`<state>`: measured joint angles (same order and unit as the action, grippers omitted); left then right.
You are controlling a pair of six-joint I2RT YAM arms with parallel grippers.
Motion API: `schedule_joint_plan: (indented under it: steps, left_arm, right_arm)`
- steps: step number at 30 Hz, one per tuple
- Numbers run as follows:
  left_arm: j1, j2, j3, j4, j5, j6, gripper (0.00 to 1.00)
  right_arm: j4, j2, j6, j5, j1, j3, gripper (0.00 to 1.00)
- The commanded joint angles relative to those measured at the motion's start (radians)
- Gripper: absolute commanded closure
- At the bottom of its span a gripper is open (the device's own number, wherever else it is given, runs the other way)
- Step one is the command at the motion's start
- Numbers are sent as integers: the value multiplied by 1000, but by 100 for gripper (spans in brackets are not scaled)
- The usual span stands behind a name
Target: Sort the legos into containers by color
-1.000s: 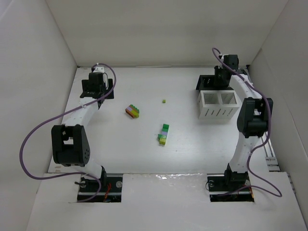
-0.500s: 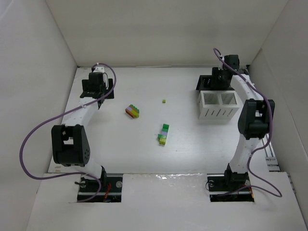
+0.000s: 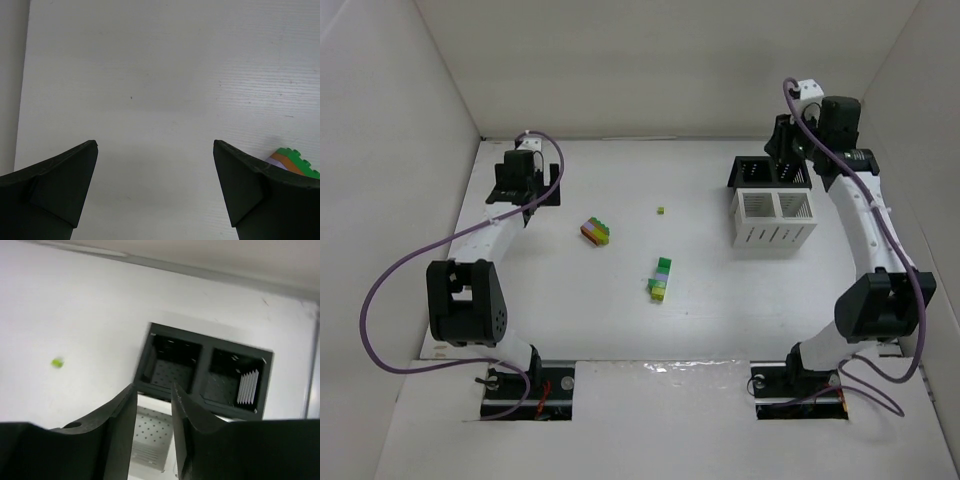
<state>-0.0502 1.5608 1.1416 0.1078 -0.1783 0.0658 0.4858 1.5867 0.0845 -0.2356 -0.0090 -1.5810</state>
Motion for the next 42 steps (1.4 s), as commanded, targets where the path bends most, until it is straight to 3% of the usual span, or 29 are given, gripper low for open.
schedule_joint_plan:
  steps: [1,5,10,14,22,28,33,36,42]
  left_arm:
    - [-2,-67,17,-31,124,60,0]
    - [-2,-77,7,-42,152,81,0]
    - [-2,-68,7,-30,99,91,0]
    - [-2,-87,-20,-30,71,101,0]
    - [-2,-117,-88,-39,51,92,0]
    - [9,-97,-88,-39,51,92,0]
    - [18,-68,-77,-48,51,83,0]
    - [36,-59,-56,-48,72,74,0]
    - [36,-30,-36,-57,72,45,0]
  right_arm:
    - [35,19,184,-294,50,-54,63]
    - [238,154,383,-490,125,-216,68]
    - [467,363,710,-469,273,-398,75]
    - [491,485,759,-325,380,-459,77]
    - [424,617,770,-248,460,-479,71]
    - [381,665,761,-205,480,-500,60]
    - [362,699,770,-194,480,-527,58]
    - [393,708,842,-304,465,-536,63]
    - [448,762,943,-352,455,-580,64]
